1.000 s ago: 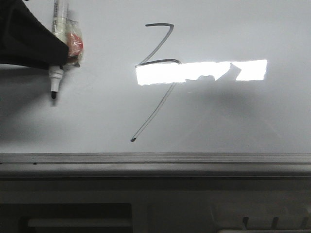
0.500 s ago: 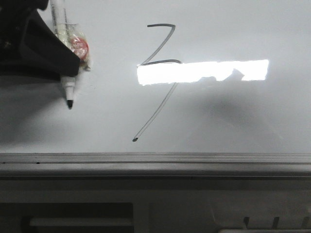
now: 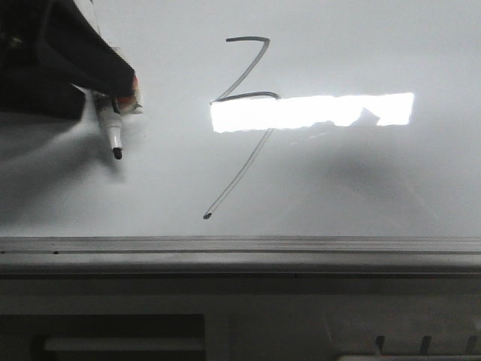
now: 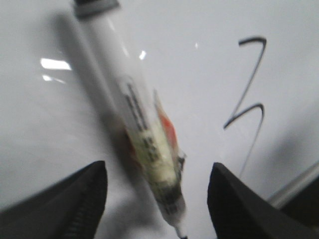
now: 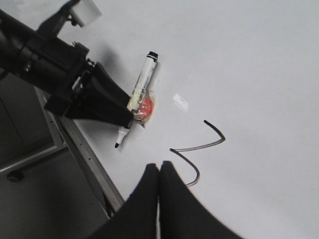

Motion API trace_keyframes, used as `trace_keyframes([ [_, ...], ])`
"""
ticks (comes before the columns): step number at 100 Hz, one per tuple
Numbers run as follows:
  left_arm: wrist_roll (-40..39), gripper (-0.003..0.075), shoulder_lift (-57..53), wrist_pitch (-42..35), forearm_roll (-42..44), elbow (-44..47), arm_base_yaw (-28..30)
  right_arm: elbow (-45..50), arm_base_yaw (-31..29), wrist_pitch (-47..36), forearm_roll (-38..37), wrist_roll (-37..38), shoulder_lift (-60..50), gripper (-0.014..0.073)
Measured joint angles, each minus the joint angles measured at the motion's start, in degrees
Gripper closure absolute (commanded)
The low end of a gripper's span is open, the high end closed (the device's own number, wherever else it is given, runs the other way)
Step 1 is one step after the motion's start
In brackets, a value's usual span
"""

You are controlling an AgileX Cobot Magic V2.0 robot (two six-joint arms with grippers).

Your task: Write number 3 on whiteboard

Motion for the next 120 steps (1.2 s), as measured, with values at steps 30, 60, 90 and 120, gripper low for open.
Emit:
trace_keyframes([
  [30,0.0,0.0642,-29.44,-5.08,5.9,3.84,0.39,13.71,-0.89,-10.36,-5.74,0.07,-15.33,0.0655],
  [60,0.0,0.0741,-51.23,-5.22,12.74,14.71,0.39,34.11,-5.92,-22.78,-6.08,0.07,-24.16,0.0655],
  [90,0.0,0.0741,-54.46,-5.14,12.85,21.5,0.39,46.1,-6.06,-24.04,-2.64,0.12,-24.16,0.0655],
  [120,0.0,0.0741,-54.46,-5.11,12.85,25.86,0.39,51.13,-6.06,-24.14,-2.61,0.12,-24.16,0.0655],
])
